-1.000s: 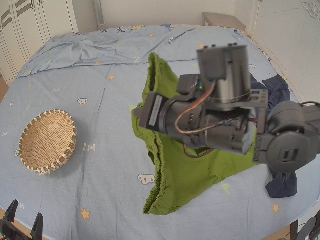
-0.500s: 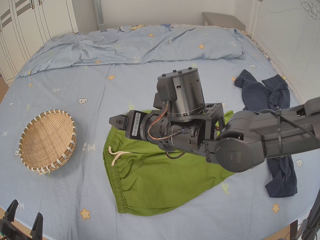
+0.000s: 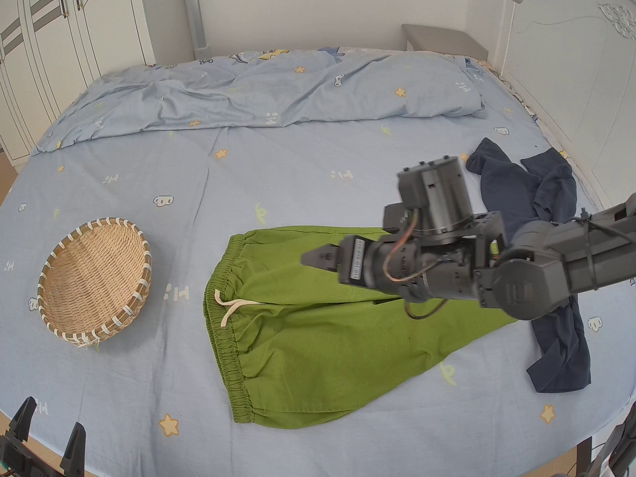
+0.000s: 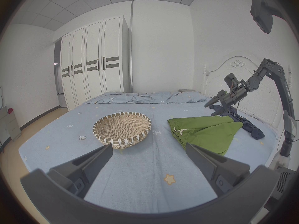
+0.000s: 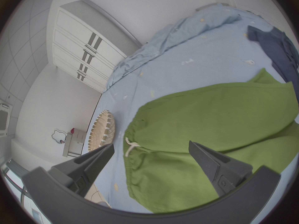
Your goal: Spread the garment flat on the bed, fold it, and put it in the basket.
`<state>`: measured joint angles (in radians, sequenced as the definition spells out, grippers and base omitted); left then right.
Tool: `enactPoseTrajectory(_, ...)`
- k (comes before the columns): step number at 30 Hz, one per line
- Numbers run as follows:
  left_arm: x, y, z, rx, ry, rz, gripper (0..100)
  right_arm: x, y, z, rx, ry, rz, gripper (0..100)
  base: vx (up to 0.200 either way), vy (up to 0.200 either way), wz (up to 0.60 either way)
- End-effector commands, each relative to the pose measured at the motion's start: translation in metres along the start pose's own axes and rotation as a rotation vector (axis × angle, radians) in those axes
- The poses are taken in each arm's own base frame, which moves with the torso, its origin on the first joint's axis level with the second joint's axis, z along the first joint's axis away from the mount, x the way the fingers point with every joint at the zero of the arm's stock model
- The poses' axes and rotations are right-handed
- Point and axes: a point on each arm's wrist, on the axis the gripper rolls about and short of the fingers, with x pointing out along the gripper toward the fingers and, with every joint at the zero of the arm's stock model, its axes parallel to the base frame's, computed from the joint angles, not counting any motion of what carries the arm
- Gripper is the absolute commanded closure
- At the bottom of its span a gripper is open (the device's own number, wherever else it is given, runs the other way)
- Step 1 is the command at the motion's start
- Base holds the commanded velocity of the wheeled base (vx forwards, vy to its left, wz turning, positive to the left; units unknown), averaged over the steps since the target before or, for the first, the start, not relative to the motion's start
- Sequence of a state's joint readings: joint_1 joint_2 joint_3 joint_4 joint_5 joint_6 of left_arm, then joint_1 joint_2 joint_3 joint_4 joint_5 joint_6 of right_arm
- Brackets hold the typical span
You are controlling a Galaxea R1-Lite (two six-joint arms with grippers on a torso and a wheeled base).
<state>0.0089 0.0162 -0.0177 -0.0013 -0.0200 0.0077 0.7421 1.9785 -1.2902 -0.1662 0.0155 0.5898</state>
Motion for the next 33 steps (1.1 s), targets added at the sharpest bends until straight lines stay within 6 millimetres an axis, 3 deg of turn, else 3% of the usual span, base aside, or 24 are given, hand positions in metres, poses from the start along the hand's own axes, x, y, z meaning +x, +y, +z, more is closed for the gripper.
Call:
enactPoseTrajectory(1,0.000,0.000,-0.005,0.005,0.001,-0.004,0,-0.065,-0.070,0.008,0.105,-0.019,-0.039,0,0.000,0.000,0.00)
enactPoseTrajectory(5,0.000,0.000,-0.005,0.003,0.001,-0.003,0,-0.088,-0.103,-0.008,0.145,-0.056,-0.045,0,0.000,0.000,0.00)
enactPoseTrajectory(11,0.000,0.000,-0.003,0.025,-0.013,-0.009,0,-0.115,-0.126,-0.025,0.172,-0.102,0.010,0,0.000,0.000,0.00)
enactPoseTrajectory(13,-0.003,0.000,0.009,0.019,-0.073,-0.012,0,-0.116,-0.130,-0.028,0.179,-0.096,0.010,0,0.000,0.000,0.00)
enactPoseTrajectory(14,-0.022,0.000,0.068,-0.031,-0.241,-0.028,0,-0.117,-0.137,-0.031,0.192,-0.081,0.003,0,0.000,0.000,0.00)
enactPoseTrajectory(15,-0.023,0.000,0.093,-0.081,-0.237,-0.043,0,-0.116,-0.139,-0.033,0.197,-0.071,0.003,0,0.000,0.000,0.00)
enactPoseTrajectory(16,-0.021,0.001,0.108,-0.116,-0.199,-0.053,0,-0.116,-0.139,-0.033,0.198,-0.069,0.004,0,0.000,0.000,0.00)
enactPoseTrajectory(17,-0.021,0.001,0.111,-0.119,-0.194,-0.055,0,-0.116,-0.139,-0.033,0.198,-0.068,0.006,0,0.000,0.000,0.00)
enactPoseTrajectory(18,-0.009,0.000,0.121,-0.130,-0.072,-0.090,0,-0.116,-0.140,-0.033,0.199,-0.067,0.007,0,0.000,0.000,0.00)
enactPoseTrajectory(21,0.015,-0.003,0.118,-0.175,0.103,-0.234,0,-0.116,-0.140,-0.034,0.201,-0.064,0.005,0,0.000,0.000,0.00)
enactPoseTrajectory(23,0.048,-0.007,0.105,-0.344,0.331,-0.340,0,-0.118,-0.140,-0.037,0.203,-0.060,0.003,0,0.000,0.000,0.00)
enactPoseTrajectory(25,0.070,-0.009,0.098,-0.474,0.465,-0.405,0,-0.118,-0.141,-0.039,0.204,-0.052,-0.001,0,0.000,0.000,0.00)
enactPoseTrajectory(26,0.072,-0.009,0.098,-0.482,0.472,-0.409,0,-0.118,-0.141,-0.039,0.204,-0.052,-0.001,0,0.000,0.000,0.00)
enactPoseTrajectory(27,0.089,-0.012,0.088,-0.555,0.577,-0.475,0,-0.118,-0.141,-0.041,0.207,-0.048,-0.005,0,0.000,0.000,0.00)
enactPoseTrajectory(30,0.103,-0.016,0.077,-0.593,0.662,-0.537,0,-0.117,-0.143,-0.042,0.209,-0.042,-0.011,0,0.000,0.000,0.00)
enactPoseTrajectory(33,0.131,-0.029,0.044,-0.611,0.839,-0.624,0,-0.115,-0.141,-0.038,0.205,-0.052,-0.007,0,0.000,0.000,0.00)
